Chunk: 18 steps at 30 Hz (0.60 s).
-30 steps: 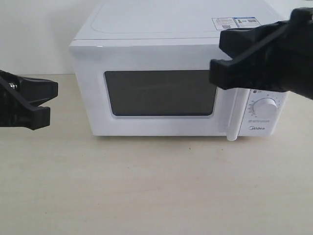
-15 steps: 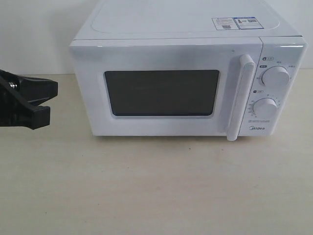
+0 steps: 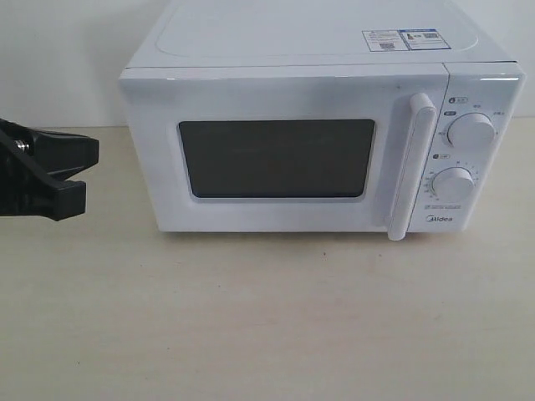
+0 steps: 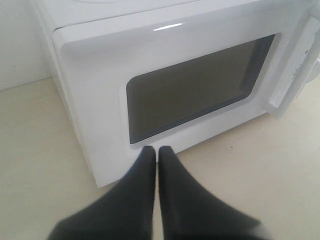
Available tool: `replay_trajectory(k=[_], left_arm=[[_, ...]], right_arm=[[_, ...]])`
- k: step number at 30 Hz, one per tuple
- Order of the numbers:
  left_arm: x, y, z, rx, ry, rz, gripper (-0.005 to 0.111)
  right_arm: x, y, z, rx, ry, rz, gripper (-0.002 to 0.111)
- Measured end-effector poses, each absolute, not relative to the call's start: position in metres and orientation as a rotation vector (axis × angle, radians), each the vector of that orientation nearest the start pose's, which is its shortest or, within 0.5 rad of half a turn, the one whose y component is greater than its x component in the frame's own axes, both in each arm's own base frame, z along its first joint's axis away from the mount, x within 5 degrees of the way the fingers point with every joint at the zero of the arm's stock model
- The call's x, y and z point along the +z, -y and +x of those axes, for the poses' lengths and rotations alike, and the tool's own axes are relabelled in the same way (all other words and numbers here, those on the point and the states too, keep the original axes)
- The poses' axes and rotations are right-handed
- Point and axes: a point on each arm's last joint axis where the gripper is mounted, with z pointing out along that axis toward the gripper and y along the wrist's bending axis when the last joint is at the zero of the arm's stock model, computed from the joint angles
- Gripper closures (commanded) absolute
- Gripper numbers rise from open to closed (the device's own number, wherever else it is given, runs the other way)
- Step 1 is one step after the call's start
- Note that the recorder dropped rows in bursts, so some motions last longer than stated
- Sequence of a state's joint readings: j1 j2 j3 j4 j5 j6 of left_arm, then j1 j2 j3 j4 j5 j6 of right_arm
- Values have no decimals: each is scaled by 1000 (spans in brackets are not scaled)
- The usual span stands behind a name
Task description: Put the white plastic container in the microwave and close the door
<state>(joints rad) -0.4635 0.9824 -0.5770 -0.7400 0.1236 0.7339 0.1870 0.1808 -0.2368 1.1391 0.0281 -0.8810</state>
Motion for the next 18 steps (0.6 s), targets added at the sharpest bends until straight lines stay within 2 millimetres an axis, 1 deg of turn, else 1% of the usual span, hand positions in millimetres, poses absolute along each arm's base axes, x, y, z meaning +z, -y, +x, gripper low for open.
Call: replay_trajectory(k=[3, 6, 18], left_arm=[[286, 98, 179, -384, -1933, 510, 102], [286, 98, 179, -384, -1933, 510, 102], [286, 98, 179, -384, -1933, 510, 102]], right_arm=[[280, -14, 63, 377, -1454, 23, 109], [271, -14, 62, 352, -1467, -1, 109], [212, -13, 59, 363, -1564, 38, 109]])
